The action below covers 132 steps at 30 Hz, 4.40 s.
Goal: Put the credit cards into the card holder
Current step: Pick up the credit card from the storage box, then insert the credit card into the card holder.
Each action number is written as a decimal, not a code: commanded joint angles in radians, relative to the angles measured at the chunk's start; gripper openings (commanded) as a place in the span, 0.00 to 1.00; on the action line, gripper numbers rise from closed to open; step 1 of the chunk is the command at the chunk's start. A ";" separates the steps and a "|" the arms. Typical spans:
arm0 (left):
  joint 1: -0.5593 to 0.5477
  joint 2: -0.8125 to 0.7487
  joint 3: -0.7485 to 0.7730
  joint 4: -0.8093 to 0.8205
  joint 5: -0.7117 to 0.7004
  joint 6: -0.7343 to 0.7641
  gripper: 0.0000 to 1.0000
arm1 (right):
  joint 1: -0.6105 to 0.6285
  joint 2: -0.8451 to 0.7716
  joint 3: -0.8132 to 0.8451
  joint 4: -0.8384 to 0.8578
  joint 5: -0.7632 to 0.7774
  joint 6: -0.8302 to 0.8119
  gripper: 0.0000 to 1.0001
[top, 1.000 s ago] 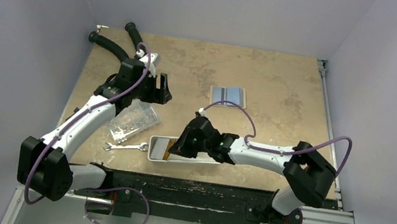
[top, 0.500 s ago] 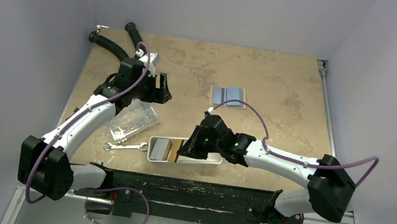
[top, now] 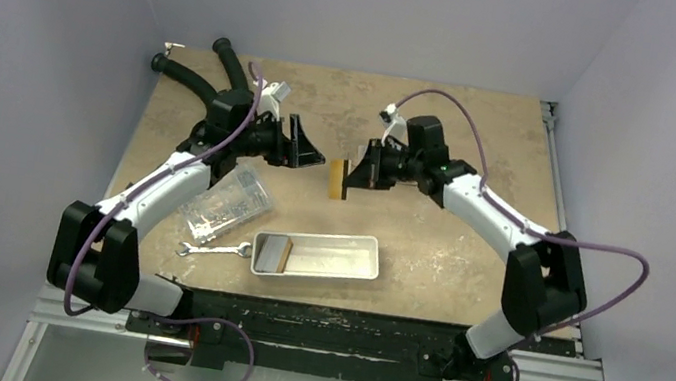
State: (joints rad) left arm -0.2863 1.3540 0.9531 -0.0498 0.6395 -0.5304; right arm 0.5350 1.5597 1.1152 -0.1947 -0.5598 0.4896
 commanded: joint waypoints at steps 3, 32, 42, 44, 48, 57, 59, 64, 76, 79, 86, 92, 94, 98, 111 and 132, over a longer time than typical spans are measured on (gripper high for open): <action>0.006 0.051 0.008 0.128 0.055 -0.097 0.74 | -0.117 0.181 0.160 0.102 -0.459 -0.152 0.00; 0.006 0.249 -0.213 1.223 0.154 -0.747 0.00 | -0.193 0.249 0.010 0.783 -0.522 0.450 0.41; 0.004 0.308 -0.221 1.387 0.113 -0.864 0.00 | -0.194 0.420 -0.130 1.852 -0.488 1.231 0.29; 0.004 0.313 -0.223 1.380 0.102 -0.860 0.00 | -0.194 0.413 -0.139 1.816 -0.485 1.204 0.19; 0.001 0.316 -0.214 1.258 0.075 -0.794 0.00 | -0.216 0.352 -0.171 1.564 -0.454 1.000 0.00; -0.024 0.385 0.131 0.223 -0.211 -0.340 0.51 | -0.416 0.287 -0.045 0.489 -0.224 0.237 0.00; -0.046 0.439 0.182 0.222 -0.214 -0.338 0.51 | -0.444 0.328 0.046 0.291 -0.194 0.111 0.00; -0.156 0.621 0.368 0.222 -0.180 -0.302 0.38 | -0.482 0.462 0.235 0.006 -0.268 -0.058 0.00; -0.238 0.919 0.647 0.165 -0.211 -0.263 0.09 | -0.490 0.528 0.267 -0.062 -0.212 -0.106 0.00; -0.237 0.925 0.658 0.098 -0.272 -0.226 0.04 | -0.490 0.523 0.264 -0.069 -0.190 -0.103 0.00; -0.236 0.930 0.640 0.052 -0.352 -0.201 0.00 | -0.485 0.540 0.288 -0.084 -0.165 -0.102 0.00; -0.237 0.940 0.634 0.017 -0.360 -0.204 0.00 | -0.467 0.564 0.316 -0.093 -0.144 -0.104 0.00; -0.237 0.941 0.631 0.016 -0.362 -0.204 0.00 | -0.458 0.567 0.317 -0.084 -0.144 -0.103 0.00; -0.237 0.939 0.625 0.007 -0.365 -0.201 0.00 | -0.446 0.587 0.338 -0.078 -0.143 -0.107 0.00; -0.236 0.938 0.615 -0.008 -0.371 -0.199 0.00 | -0.437 0.590 0.359 0.018 -0.140 -0.071 0.00; -0.237 0.929 0.604 -0.005 -0.371 -0.199 0.00 | -0.437 0.620 0.330 0.182 -0.181 0.003 0.00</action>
State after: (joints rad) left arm -0.5266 2.2795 1.5757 0.0326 0.3248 -0.7658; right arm 0.0937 2.1769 1.4574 -0.1368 -0.7506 0.4759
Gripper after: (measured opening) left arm 0.033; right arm 0.023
